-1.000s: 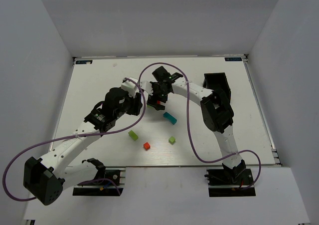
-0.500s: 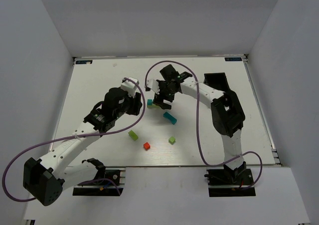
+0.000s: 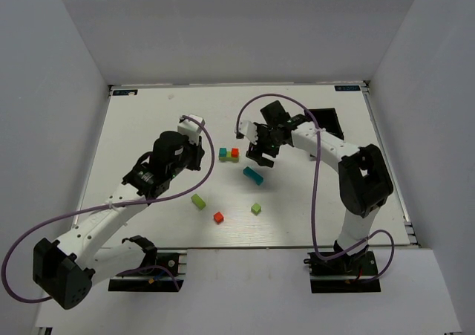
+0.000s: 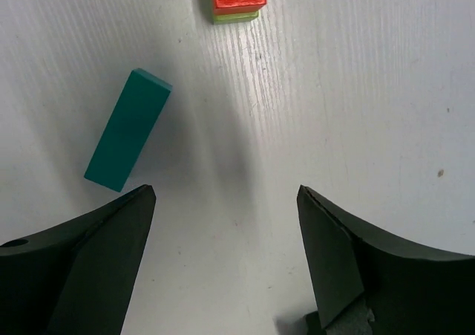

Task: Build the wood block tower

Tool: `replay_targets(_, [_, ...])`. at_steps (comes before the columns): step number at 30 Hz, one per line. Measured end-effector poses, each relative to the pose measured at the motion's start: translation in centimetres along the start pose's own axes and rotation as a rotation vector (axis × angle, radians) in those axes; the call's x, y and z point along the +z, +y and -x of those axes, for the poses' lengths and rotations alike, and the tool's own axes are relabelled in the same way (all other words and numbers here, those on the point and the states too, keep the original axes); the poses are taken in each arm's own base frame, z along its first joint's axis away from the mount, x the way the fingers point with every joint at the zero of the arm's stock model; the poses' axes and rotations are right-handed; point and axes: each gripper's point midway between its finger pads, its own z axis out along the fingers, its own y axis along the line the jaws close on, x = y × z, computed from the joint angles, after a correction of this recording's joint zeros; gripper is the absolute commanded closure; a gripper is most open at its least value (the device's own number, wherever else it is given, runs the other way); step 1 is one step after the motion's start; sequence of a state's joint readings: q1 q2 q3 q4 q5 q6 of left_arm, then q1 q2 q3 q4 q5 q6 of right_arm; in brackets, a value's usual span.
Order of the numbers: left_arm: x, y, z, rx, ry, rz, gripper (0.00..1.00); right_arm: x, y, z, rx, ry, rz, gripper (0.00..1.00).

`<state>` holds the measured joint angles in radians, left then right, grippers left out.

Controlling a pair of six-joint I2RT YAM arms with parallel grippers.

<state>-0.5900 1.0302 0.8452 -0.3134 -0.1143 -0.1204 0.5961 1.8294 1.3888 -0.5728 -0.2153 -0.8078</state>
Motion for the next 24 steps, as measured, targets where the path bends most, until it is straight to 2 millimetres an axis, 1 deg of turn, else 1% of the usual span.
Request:
replay_targets(1, [-0.1, 0.1, 0.1, 0.002, -0.004, 0.002, 0.95, -0.2, -0.1, 0.1, 0.011, -0.015, 0.002, 0.27])
replay_targets(2, [-0.2, 0.1, 0.3, 0.000, -0.013, 0.005, 1.00, -0.4, -0.1, 0.2, 0.025, -0.029, 0.008, 0.38])
replay_targets(3, [-0.3, 0.2, 0.4, -0.003, -0.018, 0.009, 1.00, -0.6, 0.0, 0.4, 0.032, -0.044, 0.017, 0.50])
replay_targets(4, [-0.5, 0.3, 0.6, -0.002, -0.027, 0.013, 1.00, -0.7, 0.2, 0.6, 0.042, -0.058, 0.031, 0.74])
replay_targets(6, [-0.8, 0.5, 1.0, -0.004, -0.044, 0.024, 1.00, -0.9, 1.1, 1.1, 0.067, -0.089, 0.077, 0.90])
replay_targets(7, [-1.0, 0.6, 1.1, -0.006, -0.052, 0.028, 1.00, -0.9, 1.6, 1.4, 0.074, -0.100, 0.097, 0.95])
replay_targets(8, [-1.1, 0.7, 1.2, -0.007, -0.058, 0.033, 0.95, -0.9, 2.2, 1.6, 0.084, -0.109, 0.122, 0.95])
replay_targets(9, [-1.3, 0.8, 1.3, -0.008, -0.064, 0.038, 0.89, -0.9, 2.7, 1.9, 0.094, -0.118, 0.147, 0.92])
replay_targets(10, [-1.4, 0.9, 1.4, -0.011, -0.069, 0.044, 0.81, -0.9, 3.3, 2.1, 0.102, -0.126, 0.168, 0.82])
replay_targets(11, [-1.5, 1.0, 1.4, -0.010, -0.073, 0.050, 0.66, -0.9, 3.7, 2.3, 0.110, -0.131, 0.182, 0.75])
replay_targets(12, [-1.6, 1.1, 1.5, -0.010, -0.075, 0.053, 0.59, -0.9, 4.1, 2.5, 0.117, -0.134, 0.195, 0.69])
replay_targets(13, [-1.7, 1.1, 1.5, -0.015, -0.078, 0.056, 0.54, -0.9, 4.4, 2.7, 0.121, -0.136, 0.205, 0.63])
replay_targets(14, [-1.7, 1.2, 1.5, -0.017, -0.079, 0.059, 0.50, -0.8, 4.7, 2.9, 0.127, -0.135, 0.211, 0.49])
replay_targets(15, [-1.7, 1.2, 1.6, -0.016, -0.081, 0.061, 0.46, -0.8, 5.0, 3.0, 0.139, -0.133, 0.215, 0.46])
replay_targets(18, [-1.8, 1.3, 1.6, -0.022, -0.085, 0.065, 0.45, -0.4, 5.7, 3.3, 0.163, -0.119, 0.215, 0.10])
replay_targets(24, [-1.8, 1.5, 1.7, -0.023, -0.087, 0.075, 0.45, 0.3, 6.3, 3.6, 0.184, -0.083, 0.182, 0.10])
